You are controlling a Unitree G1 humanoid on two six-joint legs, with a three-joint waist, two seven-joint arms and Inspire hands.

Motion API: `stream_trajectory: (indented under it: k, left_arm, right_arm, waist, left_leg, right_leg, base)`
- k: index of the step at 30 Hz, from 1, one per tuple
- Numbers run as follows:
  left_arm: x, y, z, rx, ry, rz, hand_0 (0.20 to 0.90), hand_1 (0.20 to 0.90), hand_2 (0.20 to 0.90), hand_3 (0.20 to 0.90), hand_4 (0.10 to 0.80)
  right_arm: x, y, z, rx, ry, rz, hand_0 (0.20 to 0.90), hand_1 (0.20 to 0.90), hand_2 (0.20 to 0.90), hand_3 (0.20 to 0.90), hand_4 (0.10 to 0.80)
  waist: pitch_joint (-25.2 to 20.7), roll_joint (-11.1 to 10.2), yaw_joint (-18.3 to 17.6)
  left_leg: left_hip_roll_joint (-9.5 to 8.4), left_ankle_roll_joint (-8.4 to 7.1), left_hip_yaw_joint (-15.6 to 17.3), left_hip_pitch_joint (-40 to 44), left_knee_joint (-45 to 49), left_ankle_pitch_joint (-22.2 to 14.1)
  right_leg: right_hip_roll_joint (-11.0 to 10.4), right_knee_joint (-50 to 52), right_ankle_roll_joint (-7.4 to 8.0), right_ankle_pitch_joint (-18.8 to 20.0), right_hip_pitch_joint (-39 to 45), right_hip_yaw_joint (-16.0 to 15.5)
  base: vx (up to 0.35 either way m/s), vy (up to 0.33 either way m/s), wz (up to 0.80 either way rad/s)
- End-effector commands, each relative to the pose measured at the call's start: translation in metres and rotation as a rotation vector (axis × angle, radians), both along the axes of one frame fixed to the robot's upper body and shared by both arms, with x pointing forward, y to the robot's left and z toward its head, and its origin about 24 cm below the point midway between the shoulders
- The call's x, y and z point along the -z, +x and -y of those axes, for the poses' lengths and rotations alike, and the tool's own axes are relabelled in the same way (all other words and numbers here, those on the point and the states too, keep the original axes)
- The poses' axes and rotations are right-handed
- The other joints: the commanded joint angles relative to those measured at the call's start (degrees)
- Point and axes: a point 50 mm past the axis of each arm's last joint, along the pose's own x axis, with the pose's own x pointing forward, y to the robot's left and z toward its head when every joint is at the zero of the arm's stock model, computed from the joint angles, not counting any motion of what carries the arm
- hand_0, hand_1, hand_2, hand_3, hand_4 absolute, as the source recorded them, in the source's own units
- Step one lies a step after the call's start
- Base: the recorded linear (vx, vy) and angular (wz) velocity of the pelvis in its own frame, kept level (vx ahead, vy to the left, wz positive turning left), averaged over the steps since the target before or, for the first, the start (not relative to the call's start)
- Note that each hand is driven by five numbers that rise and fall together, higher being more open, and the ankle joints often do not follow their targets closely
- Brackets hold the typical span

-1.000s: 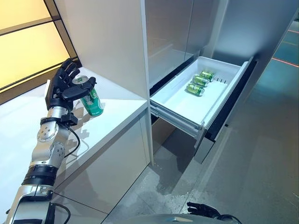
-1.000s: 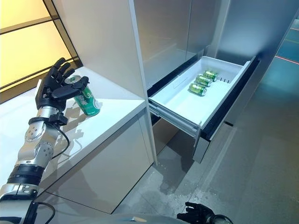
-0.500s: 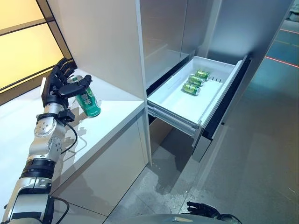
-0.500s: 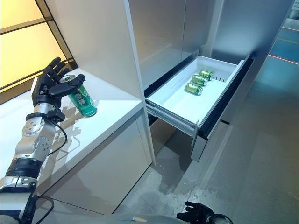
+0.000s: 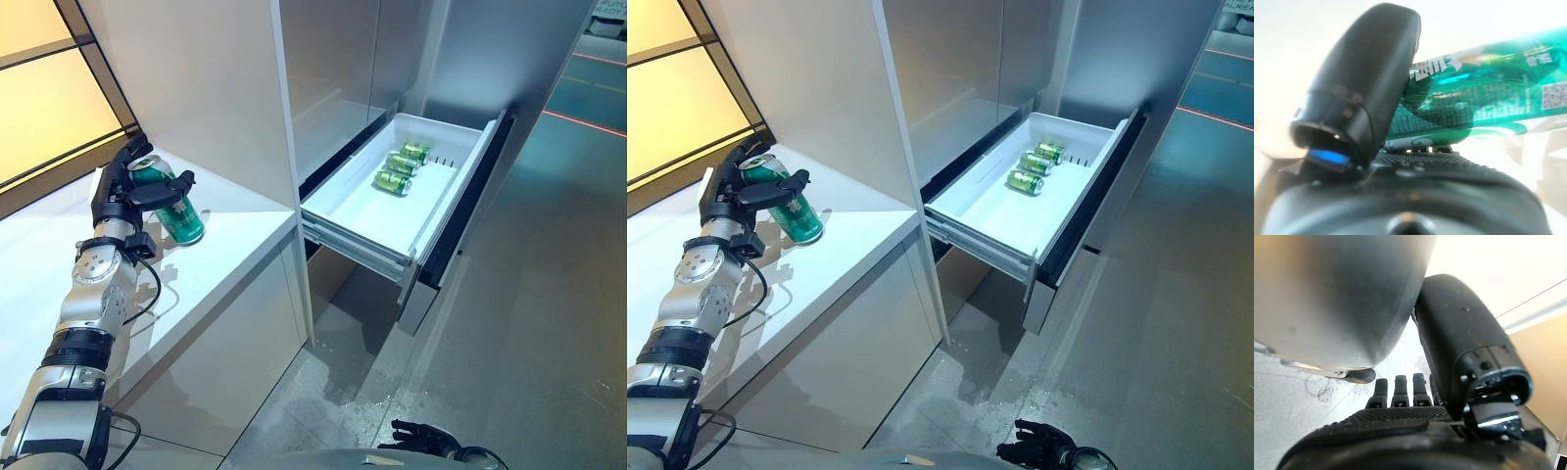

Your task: Put drinks into fridge and close the fridge

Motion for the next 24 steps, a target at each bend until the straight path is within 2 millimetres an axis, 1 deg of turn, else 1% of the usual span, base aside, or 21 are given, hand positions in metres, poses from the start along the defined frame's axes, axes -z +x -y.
stream_trajectory:
  k: [1,5,8,9,12,15,21,22,24]
  left_arm:
    - [-0.079,0.015,0.006,0.041,0.101,0.256,0.900,0.900,0.900,0.900,0.800]
    - [-0.076,0.016,0.008,0.044,0.096,0.247,0.900,0.900,0.900,0.900,0.800]
    - [-0.077,0.015,0.009,0.071,0.030,0.291,0.900,0.900,0.900,0.900,0.800]
    - [-0.079,0.015,0.010,0.083,0.006,0.313,0.300,0.300,0.300,0.200,0.100]
    - [-0.081,0.013,0.015,0.100,-0.018,0.353,0.300,0.300,0.300,0.200,0.100]
    - [-0.083,0.012,0.019,0.112,0.002,0.369,0.300,0.300,0.300,0.200,0.100]
    - [-0.093,0.010,0.026,0.157,-0.008,0.442,0.300,0.300,0.300,0.200,0.100]
    - [-0.096,0.009,0.028,0.171,-0.020,0.471,0.300,0.300,0.300,0.200,0.100]
    - [-0.110,0.004,0.038,0.226,-0.069,0.569,0.300,0.300,0.300,0.200,0.100]
  right_arm:
    - [-0.002,-0.015,0.022,-0.047,-0.057,-0.070,0.900,0.900,0.900,0.900,0.800]
    - [-0.002,-0.014,0.022,-0.048,-0.057,-0.072,0.900,0.900,0.900,0.900,0.800]
    - [-0.002,-0.014,0.022,-0.048,-0.057,-0.073,0.900,0.900,0.900,0.900,0.800]
    - [-0.002,-0.014,0.022,-0.048,-0.058,-0.074,0.900,0.900,0.900,0.900,0.800]
    - [-0.002,-0.014,0.022,-0.051,-0.059,-0.072,0.900,0.900,0.900,0.900,0.800]
    - [-0.002,-0.013,0.022,-0.056,-0.061,-0.066,0.900,0.900,0.900,0.900,0.800]
    - [-0.003,-0.009,0.022,-0.060,-0.061,-0.035,0.900,0.900,0.900,0.900,0.800]
    - [-0.004,-0.007,0.022,-0.064,-0.060,-0.024,0.900,0.900,0.900,0.900,0.800]
    - [-0.006,0.001,0.021,-0.094,-0.056,0.016,0.900,0.900,0.900,0.900,0.800]
  waist:
    - [-1.3,1.5,-0.8]
    - [-1.3,1.5,-0.8]
    - [-1.3,1.5,-0.8]
    - [-1.2,1.5,-0.8]
    - [-1.2,1.4,-0.8]
    - [-1.1,1.4,-0.8]
    - [-1.3,1.3,-0.7]
    - [-1.3,1.2,-0.7]
    - [-1.3,1.2,-0.6]
  left_leg:
    - [-3.02,2.33,-1.6,0.4,3.0,-8.3]
    - [-3.06,2.34,-1.6,0.5,3.0,-8.4]
    - [-3.15,2.38,-1.6,0.4,3.2,-8.4]
    - [-3.15,2.39,-1.6,0.3,3.3,-8.5]
    - [-3.10,2.36,-1.6,0.5,3.1,-8.5]
    - [-3.10,2.33,-1.8,0.5,3.1,-8.4]
    - [-3.04,2.25,-1.9,0.5,3.0,-8.4]
    - [-3.02,2.25,-1.9,0.5,3.0,-8.4]
    - [-2.95,2.16,-2.1,0.5,2.9,-8.3]
  right_leg:
    - [-0.6,8.3,4.53,-5.5,-3.9,-0.4]
    - [-0.7,8.4,4.56,-5.5,-4.0,-0.4]
    - [-0.7,8.5,4.57,-5.6,-4.1,-0.3]
    - [-0.6,8.6,4.55,-5.6,-4.1,-0.3]
    - [-0.6,8.6,4.50,-5.6,-4.1,-0.2]
    - [-0.6,8.7,4.45,-5.7,-4.1,-0.2]
    - [-0.5,8.6,4.36,-5.8,-4.0,-0.3]
    - [-0.5,8.6,4.32,-5.9,-4.0,-0.3]
    - [-0.4,8.5,4.19,-5.9,-3.9,-0.3]
  base:
    - [0.000,0.000,0.00]
    - [0.000,0.000,0.00]
    - [0.000,0.000,0.00]
    - [0.000,0.000,0.00]
    - [0.000,0.000,0.00]
    - [0.000,0.000,0.00]
    - [0.000,0.000,0.00]
    - [0.000,0.000,0.00]
    - [0.000,0.000,0.00]
